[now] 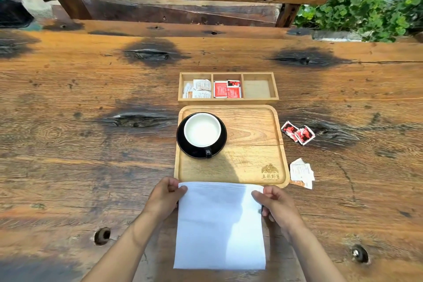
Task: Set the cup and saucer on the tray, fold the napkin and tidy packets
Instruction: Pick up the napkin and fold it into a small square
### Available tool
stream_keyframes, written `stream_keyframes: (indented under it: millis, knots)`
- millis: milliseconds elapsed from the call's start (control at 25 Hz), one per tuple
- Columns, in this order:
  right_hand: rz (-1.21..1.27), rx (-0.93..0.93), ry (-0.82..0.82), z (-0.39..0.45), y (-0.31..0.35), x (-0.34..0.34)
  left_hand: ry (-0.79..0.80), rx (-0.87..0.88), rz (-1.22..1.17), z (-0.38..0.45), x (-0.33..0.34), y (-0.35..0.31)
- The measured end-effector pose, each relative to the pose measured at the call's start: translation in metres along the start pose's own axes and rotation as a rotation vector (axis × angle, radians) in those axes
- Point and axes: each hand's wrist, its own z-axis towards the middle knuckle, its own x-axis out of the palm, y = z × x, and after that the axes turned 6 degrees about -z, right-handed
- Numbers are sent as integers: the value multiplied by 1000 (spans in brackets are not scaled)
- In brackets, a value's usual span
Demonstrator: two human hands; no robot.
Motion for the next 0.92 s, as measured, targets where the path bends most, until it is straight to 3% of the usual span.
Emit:
stream_keyframes:
  millis: [200,360,560,720,840,920]
  knots:
    - [106,-8,63,-16,12,-5,163,0,-145,-22,-15,-13]
    - [76,-116,88,-32,34,-16,284,68,-119,-33,-25,-36]
    - [-24,-427,-8,-50,80,-38,283,391,-64,-43,-30,-87]
    - [58,-608,-45,-55,109,-47,228,597,-50,-47,-30,-120]
    - [41,-617,-37,-51,101,-49,280,552,-56,-44,-30,-112]
    - [-45,-520,28,-44,78,-50,316,454,1,-41,-29,-87]
